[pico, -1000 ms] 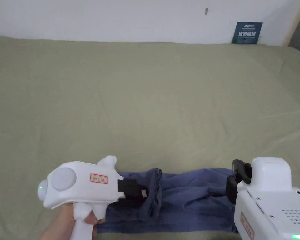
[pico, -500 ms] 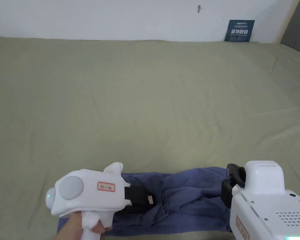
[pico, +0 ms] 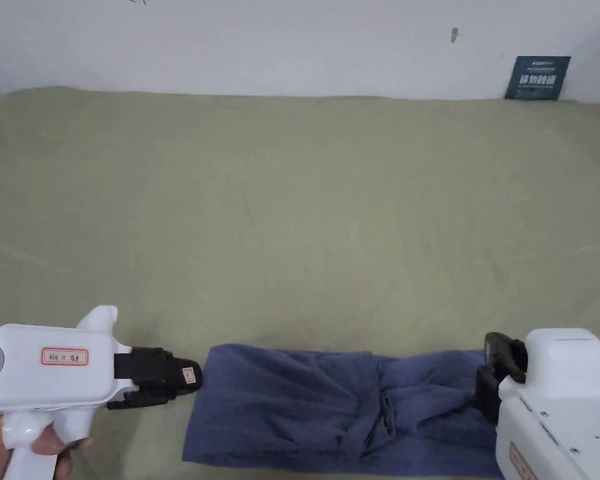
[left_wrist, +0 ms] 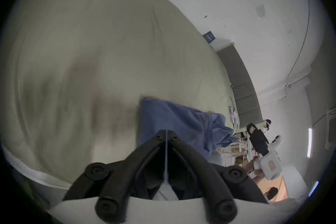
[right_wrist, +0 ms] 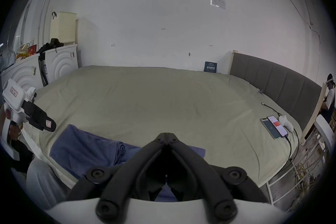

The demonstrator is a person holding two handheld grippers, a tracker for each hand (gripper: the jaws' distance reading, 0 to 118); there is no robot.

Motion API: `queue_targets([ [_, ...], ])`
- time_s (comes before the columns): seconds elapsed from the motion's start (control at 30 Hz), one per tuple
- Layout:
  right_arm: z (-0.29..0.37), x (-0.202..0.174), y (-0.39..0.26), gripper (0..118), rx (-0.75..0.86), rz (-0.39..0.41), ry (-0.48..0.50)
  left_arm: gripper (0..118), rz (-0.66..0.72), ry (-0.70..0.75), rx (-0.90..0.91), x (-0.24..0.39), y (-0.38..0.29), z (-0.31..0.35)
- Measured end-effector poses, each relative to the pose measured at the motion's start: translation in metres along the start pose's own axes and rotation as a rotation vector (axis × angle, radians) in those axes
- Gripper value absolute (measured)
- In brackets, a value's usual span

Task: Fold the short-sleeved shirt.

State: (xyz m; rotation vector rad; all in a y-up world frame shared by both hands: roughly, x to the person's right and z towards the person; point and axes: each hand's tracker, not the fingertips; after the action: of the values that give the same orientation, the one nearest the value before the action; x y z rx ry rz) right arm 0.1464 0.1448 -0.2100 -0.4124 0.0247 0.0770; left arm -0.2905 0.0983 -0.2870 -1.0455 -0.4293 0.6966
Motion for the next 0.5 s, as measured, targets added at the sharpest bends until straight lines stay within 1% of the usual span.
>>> queue_targets([
  [0.03,0.000,-0.001,0.000,0,0.002,-0.003,-0.001,59,0.003,-0.010,-0.012,-0.003,-0.001,-0.002],
  [0.07,-0.001,-0.002,0.001,0,0.002,-0.005,0.001,98,0.005,-0.049,-0.032,-0.006,-0.001,-0.006],
  [0.1,-0.002,-0.004,0.001,0,0.002,-0.006,0.001,98,0.008,-0.093,-0.046,-0.009,0.000,-0.012],
  [0.13,-0.003,-0.005,0.001,0,0.003,-0.004,0.003,107,0.022,-0.125,-0.057,-0.011,0.000,-0.018],
  [0.17,-0.003,-0.006,0.002,0,0.005,-0.001,0.004,118,0.041,-0.133,-0.061,-0.012,0.000,-0.024],
  [0.2,-0.004,-0.007,0.002,0,0.005,0.004,0.005,118,0.057,-0.130,-0.052,-0.013,0.002,-0.028],
  [0.33,-0.008,-0.012,0.001,0,0.010,0.008,0.020,118,0.065,-0.264,-0.103,-0.016,0.008,-0.055],
  [0.37,-0.009,-0.013,0.001,0,0.009,0.007,0.025,118,0.061,-0.276,-0.108,-0.018,0.010,-0.060],
  [0.43,-0.011,-0.017,0.003,0,0.017,0.006,0.032,117,0.050,-0.256,-0.105,-0.014,0.014,-0.068],
  [0.47,-0.012,-0.018,0.005,0,0.018,0.005,0.034,102,0.047,-0.247,-0.102,-0.010,0.014,-0.069],
  [0.5,-0.012,-0.020,0.007,0,0.025,0.004,0.037,70,0.024,-0.212,-0.100,-0.007,0.015,-0.069],
])
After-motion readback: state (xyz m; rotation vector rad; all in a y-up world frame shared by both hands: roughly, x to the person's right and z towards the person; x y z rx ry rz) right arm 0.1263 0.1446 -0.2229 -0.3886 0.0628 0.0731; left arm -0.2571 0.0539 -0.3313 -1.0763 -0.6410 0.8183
